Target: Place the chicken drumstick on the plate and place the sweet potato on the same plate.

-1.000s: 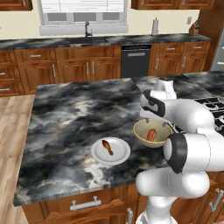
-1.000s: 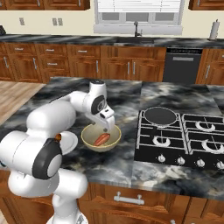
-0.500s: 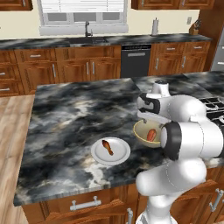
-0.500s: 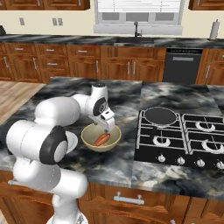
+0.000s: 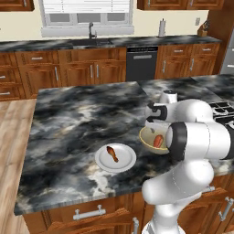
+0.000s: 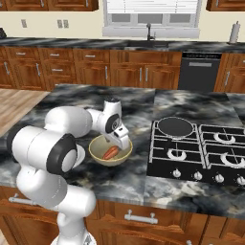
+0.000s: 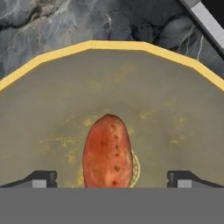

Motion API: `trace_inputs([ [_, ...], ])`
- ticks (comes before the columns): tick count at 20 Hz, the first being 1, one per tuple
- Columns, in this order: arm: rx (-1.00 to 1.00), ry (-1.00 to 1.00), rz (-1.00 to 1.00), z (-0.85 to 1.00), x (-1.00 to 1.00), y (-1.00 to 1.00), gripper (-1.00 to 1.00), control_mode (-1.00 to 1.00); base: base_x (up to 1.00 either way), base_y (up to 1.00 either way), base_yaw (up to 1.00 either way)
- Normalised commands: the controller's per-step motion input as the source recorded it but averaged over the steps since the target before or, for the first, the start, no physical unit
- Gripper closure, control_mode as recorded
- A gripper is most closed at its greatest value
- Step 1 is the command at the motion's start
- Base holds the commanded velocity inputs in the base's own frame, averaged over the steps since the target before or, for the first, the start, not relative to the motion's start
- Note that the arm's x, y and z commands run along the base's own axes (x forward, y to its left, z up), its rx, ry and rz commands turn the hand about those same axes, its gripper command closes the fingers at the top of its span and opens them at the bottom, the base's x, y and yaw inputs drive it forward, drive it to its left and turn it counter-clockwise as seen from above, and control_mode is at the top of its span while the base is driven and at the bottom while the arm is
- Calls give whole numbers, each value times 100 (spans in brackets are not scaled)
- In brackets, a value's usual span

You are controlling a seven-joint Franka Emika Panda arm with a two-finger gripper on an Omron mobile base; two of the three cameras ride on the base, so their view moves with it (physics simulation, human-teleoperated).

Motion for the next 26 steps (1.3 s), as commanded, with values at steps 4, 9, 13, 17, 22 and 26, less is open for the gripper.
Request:
trace_inputs([
  [4, 0, 0, 0, -10, 0, 4, -100, -100, 0, 0, 0],
  [9, 0, 0, 0, -18, 0, 12, -100, -100, 0, 0, 0],
  [13, 0, 0, 0, -15, 0, 1, -100, -100, 0, 0, 0],
  [17, 0, 0, 0, -19, 0, 0, -100, -100, 0, 0, 0],
  [22, 0, 0, 0, -22, 0, 0, -100, -100, 0, 0, 0],
  [26, 0, 0, 0, -3, 0, 0, -100, -100, 0, 0, 0],
])
